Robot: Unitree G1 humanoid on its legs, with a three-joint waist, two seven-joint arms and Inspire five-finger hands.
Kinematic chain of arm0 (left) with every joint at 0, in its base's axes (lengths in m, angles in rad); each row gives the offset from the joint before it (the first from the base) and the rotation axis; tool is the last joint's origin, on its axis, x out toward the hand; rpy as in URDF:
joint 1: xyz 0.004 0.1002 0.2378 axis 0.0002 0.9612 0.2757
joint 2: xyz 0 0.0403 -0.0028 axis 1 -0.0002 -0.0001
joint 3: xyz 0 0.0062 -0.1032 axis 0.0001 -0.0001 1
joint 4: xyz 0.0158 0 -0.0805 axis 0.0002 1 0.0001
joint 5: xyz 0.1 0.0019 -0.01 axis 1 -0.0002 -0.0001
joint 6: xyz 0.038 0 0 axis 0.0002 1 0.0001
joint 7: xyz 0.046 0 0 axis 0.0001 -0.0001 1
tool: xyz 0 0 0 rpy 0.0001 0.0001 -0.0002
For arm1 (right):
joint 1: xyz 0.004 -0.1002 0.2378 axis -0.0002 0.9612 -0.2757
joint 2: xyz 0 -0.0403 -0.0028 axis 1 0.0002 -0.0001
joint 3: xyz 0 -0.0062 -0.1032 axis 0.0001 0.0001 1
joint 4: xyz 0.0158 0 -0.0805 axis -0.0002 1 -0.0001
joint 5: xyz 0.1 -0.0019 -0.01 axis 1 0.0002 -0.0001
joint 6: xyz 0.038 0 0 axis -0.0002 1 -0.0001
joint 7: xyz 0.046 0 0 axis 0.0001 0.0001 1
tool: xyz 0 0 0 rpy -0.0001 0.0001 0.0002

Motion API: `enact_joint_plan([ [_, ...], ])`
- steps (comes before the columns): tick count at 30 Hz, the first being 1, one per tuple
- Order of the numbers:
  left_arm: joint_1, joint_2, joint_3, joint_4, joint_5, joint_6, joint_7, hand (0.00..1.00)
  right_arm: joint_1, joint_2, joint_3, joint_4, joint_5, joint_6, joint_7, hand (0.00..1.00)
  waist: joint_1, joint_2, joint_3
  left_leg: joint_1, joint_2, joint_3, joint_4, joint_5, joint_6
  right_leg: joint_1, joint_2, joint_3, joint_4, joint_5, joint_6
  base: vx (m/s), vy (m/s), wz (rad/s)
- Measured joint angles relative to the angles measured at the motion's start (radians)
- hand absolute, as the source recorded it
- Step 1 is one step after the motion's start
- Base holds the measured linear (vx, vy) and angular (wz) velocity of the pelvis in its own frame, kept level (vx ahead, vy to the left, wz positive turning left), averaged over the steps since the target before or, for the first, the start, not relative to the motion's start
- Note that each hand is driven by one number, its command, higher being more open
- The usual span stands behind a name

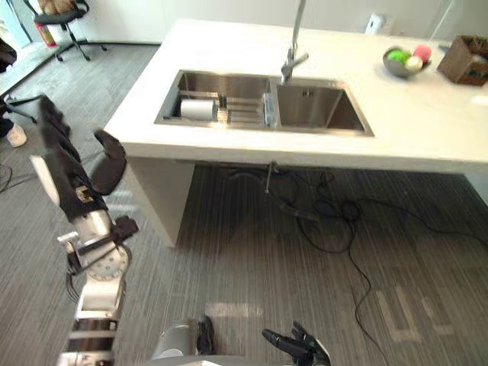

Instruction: Walk over to the sink, pick up the cup, carry it to the dishwasher, place the cup inside the dishwasher, then close the dishwasher door

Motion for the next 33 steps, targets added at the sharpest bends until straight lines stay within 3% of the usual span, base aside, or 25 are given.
enact_joint_plan([
  [1,-0.028,0.024,0.01,-0.004,-0.003,0.0,0.011,1.0,-0.002,0.002,-0.014,-0.001,0.002,-0.009,-0.003,1.0,-0.004,0.002,0.0,0.078,-0.017,0.007,-0.057,-0.009,-0.003,-0.077,-0.043,-0.024,0.176,0.043,0.045,0.38,0.088,-0.14],
  [3,-0.048,0.032,0.009,-0.005,-0.003,0.001,0.024,1.0,-0.002,-0.019,-0.016,-0.012,-0.002,-0.026,-0.004,1.0,-0.021,0.009,-0.003,0.187,-0.032,0.015,-0.142,-0.009,-0.008,-0.181,-0.115,-0.132,0.328,-0.041,-0.088,0.38,0.061,-0.12],
  [4,-0.049,0.039,0.004,-0.005,-0.003,0.005,0.029,1.0,-0.005,-0.025,-0.016,-0.016,-0.003,-0.035,-0.002,1.0,-0.033,0.018,-0.008,0.23,-0.026,0.015,-0.182,-0.007,-0.014,-0.228,-0.12,-0.174,0.325,-0.094,-0.125,0.38,0.01,-0.08],
  [5,-0.06,0.048,-0.006,-0.005,-0.004,0.019,0.027,1.0,-0.01,-0.022,-0.019,-0.015,-0.003,-0.048,-0.002,1.0,-0.042,0.023,-0.011,0.275,-0.015,0.014,-0.225,-0.001,-0.029,-0.289,-0.108,-0.221,0.256,-0.159,-0.131,0.37,-0.047,-0.04],
  [6,-0.069,0.048,-0.011,-0.005,-0.005,0.032,0.021,1.0,-0.012,-0.016,-0.028,-0.014,-0.002,-0.049,-0.001,1.0,-0.046,0.025,-0.01,0.291,-0.007,0.014,-0.242,0.0,-0.037,-0.315,-0.096,-0.242,0.192,-0.181,-0.137,0.35,-0.077,0.01],
  [7,-0.088,0.051,-0.022,-0.003,-0.013,0.062,0.011,1.0,-0.012,-0.001,-0.048,-0.008,-0.001,-0.049,0.003,1.0,-0.054,0.032,-0.006,0.313,0.015,0.009,-0.258,-0.005,-0.056,-0.355,-0.063,-0.274,0.014,-0.192,-0.149,0.39,-0.174,0.02],
  [8,-0.103,0.052,-0.033,-0.002,-0.025,0.098,-0.007,1.0,-0.011,0.012,-0.079,-0.008,0.002,-0.051,0.02,1.0,-0.059,0.035,-0.003,0.337,0.034,0.009,-0.265,-0.022,-0.085,-0.392,-0.026,-0.272,-0.211,-0.158,-0.16,0.31,-0.183,0.03],
  [9,-0.105,0.052,-0.036,-0.002,-0.026,0.114,-0.022,1.0,-0.01,0.015,-0.083,-0.009,0.001,-0.056,0.025,1.0,-0.062,0.035,-0.003,0.349,0.042,0.009,-0.264,-0.033,-0.101,-0.4,-0.015,-0.264,-0.297,-0.123,-0.164,0.32,-0.205,0.01],
  [10,-0.104,0.051,-0.041,-0.002,-0.025,0.131,-0.036,1.0,-0.008,0.017,-0.083,-0.011,0.001,-0.061,0.027,1.0,-0.065,0.035,-0.003,0.363,0.047,0.006,-0.262,-0.045,-0.114,-0.401,-0.007,-0.249,-0.364,-0.084,-0.166,0.28,-0.202,0.15],
  [11,-0.103,0.046,-0.057,-0.002,-0.022,0.161,-0.067,1.0,0.0,0.02,-0.081,-0.012,0.0,-0.073,0.027,1.0,-0.07,0.033,-0.004,0.389,0.061,-0.005,-0.238,-0.085,-0.144,-0.388,0.004,-0.213,-0.42,0.027,-0.162,0.39,-0.295,0.26],
  [12,-0.1,0.038,-0.081,-0.004,-0.015,0.174,-0.087,1.0,0.003,0.019,-0.08,-0.01,-0.001,-0.081,0.03,1.0,-0.071,0.035,-0.006,0.412,0.074,-0.017,-0.217,-0.115,-0.171,-0.367,0.017,-0.211,-0.406,0.099,-0.183,0.49,-0.354,0.32],
  [13,-0.083,0.006,-0.115,-0.024,0.001,0.205,-0.12,1.0,0.001,-0.016,-0.07,-0.012,-0.009,-0.086,0.047,1.0,-0.072,0.085,-0.014,0.425,0.123,-0.01,-0.209,-0.126,-0.184,-0.353,0.051,-0.237,-0.384,0.056,-0.192,0.48,-0.335,0.37],
  [14,-0.083,-0.002,-0.163,-0.055,0.024,0.233,-0.157,1.0,-0.009,-0.034,-0.071,-0.013,-0.028,-0.084,0.047,1.0,-0.071,0.115,-0.023,0.426,0.149,-0.002,-0.214,-0.122,-0.184,-0.361,0.066,-0.26,-0.354,0.012,-0.198,0.38,-0.243,0.31],
  [17,-0.075,-0.002,-0.258,-0.103,0.08,0.297,-0.21,1.0,-0.021,-0.045,-0.063,-0.013,-0.041,-0.054,0.05,1.0,-0.057,0.117,-0.025,0.411,0.17,0.001,-0.143,-0.073,-0.185,-0.336,0.072,-0.274,-0.343,-0.052,-0.217,0.28,-0.234,0.15],
  [19,-0.07,-0.005,-0.317,-0.123,0.134,0.371,-0.249,1.0,-0.01,-0.052,-0.062,-0.032,-0.067,-0.038,0.051,1.0,-0.058,0.122,-0.018,0.261,0.262,-0.004,0.207,-0.044,-0.181,-0.253,0.09,-0.296,-0.408,-0.066,-0.225,0.33,-0.274,0.17],
  [20,-0.067,-0.004,-0.319,-0.126,0.157,0.387,-0.27,1.0,-0.005,-0.055,-0.06,-0.039,-0.075,-0.034,0.051,1.0,-0.056,0.124,-0.019,0.235,0.288,0.009,0.274,-0.045,-0.182,-0.227,0.098,-0.3,-0.43,-0.063,-0.229,0.3,-0.181,0.06],
  [21,-0.063,0.007,-0.318,-0.127,0.187,0.412,-0.297,1.0,0.006,-0.06,-0.051,-0.048,-0.078,-0.027,0.052,1.0,-0.055,0.121,-0.026,0.217,0.323,0.057,0.292,-0.05,-0.177,-0.183,0.104,-0.305,-0.466,-0.055,-0.232,0.24,-0.098,-0.07],
  [22,-0.065,0.029,-0.316,-0.13,0.215,0.424,-0.311,1.0,0.014,-0.06,-0.052,-0.055,-0.073,-0.026,0.054,1.0,-0.054,0.12,-0.041,0.214,0.333,0.115,0.203,-0.053,-0.163,-0.151,0.102,-0.303,-0.501,-0.05,-0.226,0.25,-0.078,-0.06],
  [23,-0.067,0.048,-0.316,-0.137,0.222,0.428,-0.316,1.0,0.017,-0.06,-0.053,-0.056,-0.069,-0.026,0.058,1.0,-0.054,0.121,-0.047,0.213,0.331,0.142,0.134,-0.048,-0.157,-0.142,0.1,-0.303,-0.514,-0.048,-0.223,0.26,-0.014,-0.04],
  [24,-0.08,0.092,-0.316,-0.16,0.225,0.44,-0.334,1.0,0.022,-0.06,-0.054,-0.06,-0.069,-0.027,0.066,1.0,-0.053,0.124,-0.052,0.213,0.317,0.188,-0.022,0.004,-0.123,-0.134,0.093,-0.303,-0.527,-0.045,-0.218,0.28,0.061,0.03],
  [25,-0.113,0.123,-0.316,-0.163,0.237,0.441,-0.351,1.0,0.026,-0.069,-0.062,-0.068,-0.07,-0.026,0.074,1.0,-0.05,0.141,-0.062,0.199,0.298,0.215,-0.165,0.161,-0.105,-0.137,0.092,-0.304,-0.523,-0.046,-0.212,0.28,0.092,0.04],
  [27,-0.143,0.168,-0.314,-0.162,0.257,0.446,-0.372,1.0,0.03,-0.055,-0.083,-0.074,-0.071,-0.025,0.08,1.0,-0.048,0.139,-0.081,0.214,0.262,0.228,-0.247,0.194,-0.134,-0.153,0.075,-0.298,-0.515,-0.051,-0.202,0.2,0.102,0.1],
  [29,-0.19,0.263,-0.314,-0.16,0.272,0.44,-0.42,1.0,0.029,-0.043,-0.115,-0.089,-0.069,-0.025,0.097,1.0,-0.053,0.132,-0.091,0.245,0.207,0.249,-0.362,0.226,-0.144,-0.174,0.047,-0.297,-0.515,-0.06,-0.178,0.17,0.143,0.11],
  [33,-0.265,0.397,-0.319,-0.081,0.229,0.405,-0.558,1.0,0.026,-0.041,-0.142,-0.088,-0.069,-0.019,0.111,1.0,-0.057,0.136,-0.093,0.276,0.166,0.264,-0.425,0.236,-0.148,-0.168,0.025,-0.296,-0.515,-0.069,-0.158,0.05,0.096,0.05],
])
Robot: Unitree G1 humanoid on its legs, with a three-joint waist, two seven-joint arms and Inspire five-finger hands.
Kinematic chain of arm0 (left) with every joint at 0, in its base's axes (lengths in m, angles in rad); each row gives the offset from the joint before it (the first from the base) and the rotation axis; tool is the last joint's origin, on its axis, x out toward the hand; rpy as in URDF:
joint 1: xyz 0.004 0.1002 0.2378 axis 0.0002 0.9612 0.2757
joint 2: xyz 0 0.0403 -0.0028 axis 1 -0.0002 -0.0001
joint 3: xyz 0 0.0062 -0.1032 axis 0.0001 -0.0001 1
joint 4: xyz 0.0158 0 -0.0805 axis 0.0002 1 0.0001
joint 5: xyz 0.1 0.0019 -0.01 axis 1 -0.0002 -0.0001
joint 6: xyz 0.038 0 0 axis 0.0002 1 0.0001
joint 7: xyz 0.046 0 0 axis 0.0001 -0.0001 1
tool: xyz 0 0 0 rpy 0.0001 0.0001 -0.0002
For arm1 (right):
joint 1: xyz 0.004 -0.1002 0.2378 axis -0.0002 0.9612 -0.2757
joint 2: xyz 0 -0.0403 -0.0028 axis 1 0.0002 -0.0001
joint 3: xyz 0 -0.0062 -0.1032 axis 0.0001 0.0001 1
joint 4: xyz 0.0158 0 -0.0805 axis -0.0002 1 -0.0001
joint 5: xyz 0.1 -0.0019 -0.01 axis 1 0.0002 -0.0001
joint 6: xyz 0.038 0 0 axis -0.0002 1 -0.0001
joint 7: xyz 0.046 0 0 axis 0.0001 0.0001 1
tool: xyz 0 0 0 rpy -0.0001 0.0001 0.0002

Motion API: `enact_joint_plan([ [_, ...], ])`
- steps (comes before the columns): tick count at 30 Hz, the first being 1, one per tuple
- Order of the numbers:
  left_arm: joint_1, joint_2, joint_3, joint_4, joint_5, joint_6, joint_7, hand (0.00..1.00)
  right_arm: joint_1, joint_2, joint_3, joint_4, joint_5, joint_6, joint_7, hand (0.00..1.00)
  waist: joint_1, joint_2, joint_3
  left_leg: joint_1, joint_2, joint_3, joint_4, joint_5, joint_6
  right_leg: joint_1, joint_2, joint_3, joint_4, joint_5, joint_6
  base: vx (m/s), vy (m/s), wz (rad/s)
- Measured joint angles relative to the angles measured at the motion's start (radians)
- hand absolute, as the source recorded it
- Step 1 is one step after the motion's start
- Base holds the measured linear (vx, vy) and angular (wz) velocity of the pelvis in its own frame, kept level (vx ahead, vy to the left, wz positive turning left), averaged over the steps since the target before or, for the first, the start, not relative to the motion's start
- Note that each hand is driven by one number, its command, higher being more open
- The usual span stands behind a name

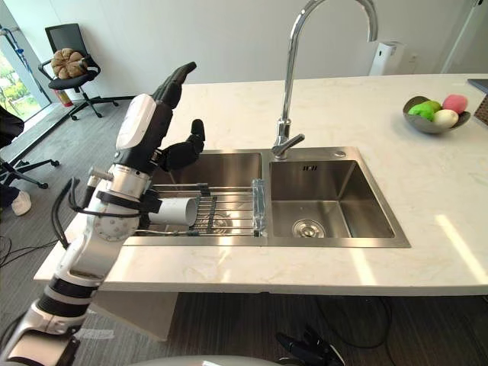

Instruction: Walk over to the sink, pick up the cup, carry it to the dishwasher, place the cup inside the dishwasher, then close the dishwasher door

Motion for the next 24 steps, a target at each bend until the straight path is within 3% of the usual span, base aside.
enact_joint_plan([
  [5,-0.141,0.192,-0.027,0.223,-0.079,-0.036,-0.248,1.0,-0.01,-0.002,-0.05,0.026,-0.009,0.013,0.014,1.0,-0.03,0.017,0.003,0.017,-0.014,-0.005,-0.051,0.015,-0.008,-0.001,0.005,-0.001,-0.006,0.005,0.01,0.0,0.008,0.01],
  [7,-0.169,0.229,-0.044,0.254,-0.095,-0.047,-0.339,1.0,-0.008,-0.005,-0.064,0.046,-0.009,0.023,0.013,1.0,-0.035,0.018,0.004,0.017,-0.018,-0.007,-0.051,0.015,-0.008,-0.001,0.004,0.001,-0.011,0.009,0.015,-0.03,0.009,-0.02],
  [13,-0.224,0.255,-0.089,0.286,-0.098,-0.058,-0.542,1.0,-0.02,-0.015,-0.068,0.076,-0.007,0.032,0.01,1.0,-0.056,0.025,0.009,0.014,-0.019,-0.049,-0.052,0.013,-0.01,0.007,0.007,0.003,-0.051,0.037,0.024,-0.03,0.003,-0.01],
  [19,-0.237,0.255,-0.123,0.298,-0.127,-0.043,-0.655,1.0,-0.028,-0.026,-0.068,0.08,-0.004,0.036,-0.004,1.0,-0.058,0.04,0.017,0.008,-0.019,-0.061,-0.052,-0.009,-0.031,0.001,0.015,0.03,-0.1,0.088,0.031,-0.03,0.027,-0.14],
  [24,-0.237,0.255,-0.139,0.331,-0.142,0.005,-0.747,1.0,-0.032,-0.027,-0.069,0.08,-0.001,0.05,-0.004,1.0,-0.068,0.039,0.022,0.003,-0.029,-0.057,-0.052,-0.024,-0.026,0.004,0.013,0.054,-0.142,0.131,0.04,-0.03,0.034,-0.13],
])
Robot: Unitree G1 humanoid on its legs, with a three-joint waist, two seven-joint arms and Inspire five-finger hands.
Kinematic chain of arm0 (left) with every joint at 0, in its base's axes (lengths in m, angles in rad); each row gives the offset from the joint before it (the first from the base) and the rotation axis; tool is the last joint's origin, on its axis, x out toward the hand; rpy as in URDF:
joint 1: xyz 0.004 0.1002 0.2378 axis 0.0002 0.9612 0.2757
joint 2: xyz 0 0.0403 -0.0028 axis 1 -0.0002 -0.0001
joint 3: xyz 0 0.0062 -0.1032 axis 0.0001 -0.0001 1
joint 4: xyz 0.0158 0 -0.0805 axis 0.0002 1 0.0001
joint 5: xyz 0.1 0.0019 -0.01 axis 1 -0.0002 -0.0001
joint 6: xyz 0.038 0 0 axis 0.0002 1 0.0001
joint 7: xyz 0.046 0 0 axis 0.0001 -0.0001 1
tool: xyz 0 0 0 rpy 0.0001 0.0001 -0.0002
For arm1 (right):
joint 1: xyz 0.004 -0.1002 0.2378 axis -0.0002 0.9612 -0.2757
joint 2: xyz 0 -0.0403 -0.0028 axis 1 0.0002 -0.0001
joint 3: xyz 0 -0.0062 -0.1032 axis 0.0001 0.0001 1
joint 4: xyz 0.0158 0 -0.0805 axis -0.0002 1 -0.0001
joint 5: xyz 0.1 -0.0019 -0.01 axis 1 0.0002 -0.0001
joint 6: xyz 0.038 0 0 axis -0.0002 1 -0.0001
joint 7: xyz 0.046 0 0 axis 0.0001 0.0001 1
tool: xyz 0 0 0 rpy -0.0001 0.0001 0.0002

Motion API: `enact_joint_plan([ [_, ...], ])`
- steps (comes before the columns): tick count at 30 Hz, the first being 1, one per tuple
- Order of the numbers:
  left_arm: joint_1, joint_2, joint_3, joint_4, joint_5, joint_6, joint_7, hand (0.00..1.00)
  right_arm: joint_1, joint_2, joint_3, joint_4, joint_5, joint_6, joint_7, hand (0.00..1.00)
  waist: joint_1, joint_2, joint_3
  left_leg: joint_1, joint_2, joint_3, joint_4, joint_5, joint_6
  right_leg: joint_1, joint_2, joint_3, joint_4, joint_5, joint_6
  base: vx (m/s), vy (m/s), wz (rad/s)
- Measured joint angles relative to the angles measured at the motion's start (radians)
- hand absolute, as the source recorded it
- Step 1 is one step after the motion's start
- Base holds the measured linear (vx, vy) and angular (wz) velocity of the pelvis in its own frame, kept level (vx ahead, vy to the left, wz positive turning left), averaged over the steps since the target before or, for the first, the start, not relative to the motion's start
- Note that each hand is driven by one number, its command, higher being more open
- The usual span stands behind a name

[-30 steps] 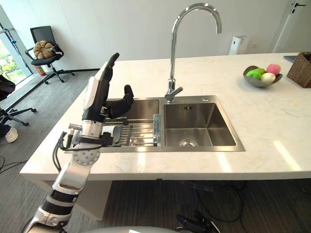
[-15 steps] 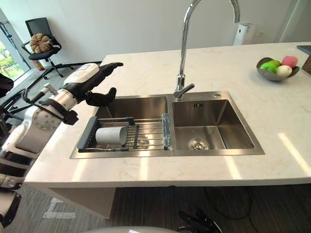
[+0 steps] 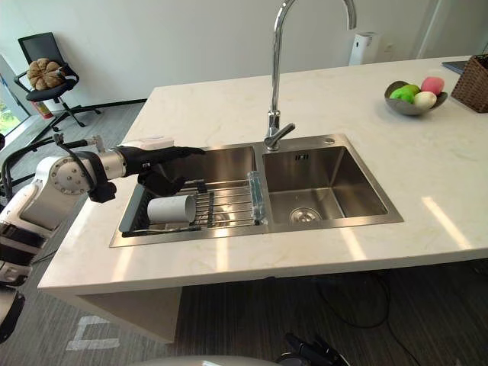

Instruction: Walk over to the sink, pick up the cup, carry it to the dishwasher, place the cup inside the dishwasher, then close the dishwasher door

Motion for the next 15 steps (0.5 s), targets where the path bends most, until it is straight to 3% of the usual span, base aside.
enact_joint_plan([
  [15,0.0,-0.063,-0.058,0.109,0.058,0.011,-0.022,1.0,0.0,-0.005,-0.037,-0.001,0.0,0.023,0.0,1.0,-0.012,-0.004,0.029,-0.004,-0.012,0.0,-0.005,-0.003,0.003,0.014,-0.004,0.009,-0.052,0.04,0.001,0.0,0.001,-0.02],
])
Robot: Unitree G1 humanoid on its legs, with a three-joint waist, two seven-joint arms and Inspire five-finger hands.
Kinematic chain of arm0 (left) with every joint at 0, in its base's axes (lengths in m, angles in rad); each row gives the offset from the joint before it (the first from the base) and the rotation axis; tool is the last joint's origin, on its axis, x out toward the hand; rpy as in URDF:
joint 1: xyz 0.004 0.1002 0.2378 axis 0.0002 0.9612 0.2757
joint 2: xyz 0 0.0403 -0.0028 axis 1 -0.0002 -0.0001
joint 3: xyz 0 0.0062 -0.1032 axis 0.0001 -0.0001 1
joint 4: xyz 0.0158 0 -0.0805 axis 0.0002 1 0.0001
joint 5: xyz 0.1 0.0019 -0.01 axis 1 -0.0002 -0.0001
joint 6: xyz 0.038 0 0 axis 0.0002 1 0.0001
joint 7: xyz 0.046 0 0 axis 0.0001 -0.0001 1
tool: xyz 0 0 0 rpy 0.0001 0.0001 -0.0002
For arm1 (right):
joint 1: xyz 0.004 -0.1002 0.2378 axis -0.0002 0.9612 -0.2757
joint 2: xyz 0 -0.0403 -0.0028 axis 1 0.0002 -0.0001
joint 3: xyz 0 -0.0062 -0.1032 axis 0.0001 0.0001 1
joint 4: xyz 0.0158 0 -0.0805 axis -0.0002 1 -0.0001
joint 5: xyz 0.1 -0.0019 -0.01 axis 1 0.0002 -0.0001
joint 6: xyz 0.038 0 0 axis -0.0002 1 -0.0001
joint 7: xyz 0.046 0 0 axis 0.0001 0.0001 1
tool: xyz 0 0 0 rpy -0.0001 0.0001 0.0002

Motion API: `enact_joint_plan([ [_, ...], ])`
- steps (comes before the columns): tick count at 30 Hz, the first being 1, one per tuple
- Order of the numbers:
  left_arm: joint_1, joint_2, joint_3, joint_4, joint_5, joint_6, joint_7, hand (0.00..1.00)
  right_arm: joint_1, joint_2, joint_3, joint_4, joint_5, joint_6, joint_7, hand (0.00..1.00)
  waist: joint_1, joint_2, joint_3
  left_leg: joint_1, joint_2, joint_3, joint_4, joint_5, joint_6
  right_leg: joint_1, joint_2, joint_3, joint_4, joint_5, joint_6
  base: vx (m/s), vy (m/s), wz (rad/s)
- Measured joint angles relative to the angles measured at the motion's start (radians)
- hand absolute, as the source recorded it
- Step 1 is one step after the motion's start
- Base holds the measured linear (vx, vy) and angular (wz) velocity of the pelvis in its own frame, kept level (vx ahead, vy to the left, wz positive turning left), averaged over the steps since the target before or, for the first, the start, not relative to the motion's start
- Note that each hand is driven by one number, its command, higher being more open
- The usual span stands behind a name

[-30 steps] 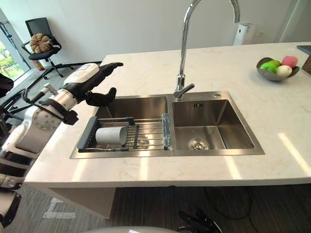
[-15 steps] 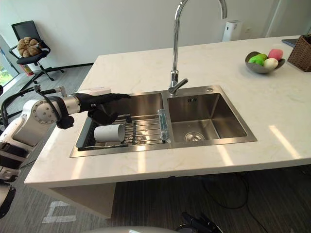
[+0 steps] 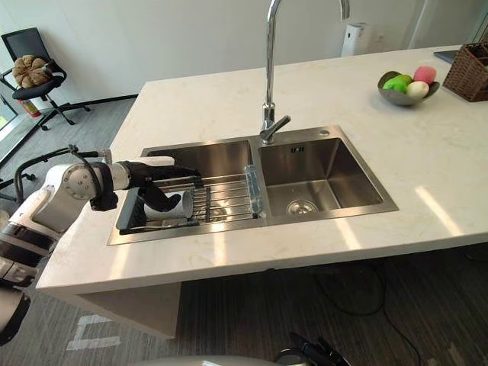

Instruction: Walk over to the sink, pick up the cup, carry it to the dishwasher, place the cup inside the dishwasher, then close the dishwasher door

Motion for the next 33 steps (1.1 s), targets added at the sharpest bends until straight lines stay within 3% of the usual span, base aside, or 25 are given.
enact_joint_plan([
  [26,0.046,-0.092,-0.036,0.215,0.211,-0.038,0.213,1.0,0.001,-0.01,0.05,-0.005,0.001,-0.005,-0.001,1.0,-0.008,-0.012,0.012,0.023,0.0,0.024,-0.001,-0.015,-0.012,0.031,0.007,0.014,-0.055,0.02,0.002,0.01,-0.006,-0.02],
  [33,0.046,-0.113,-0.035,0.24,0.285,-0.038,0.23,1.0,0.002,-0.014,0.058,-0.013,0.001,0.015,0.001,1.0,-0.009,-0.013,0.012,0.027,0.0,0.028,-0.001,-0.018,-0.011,0.033,0.007,0.019,-0.056,0.02,0.002,0.0,-0.002,0.0],
])
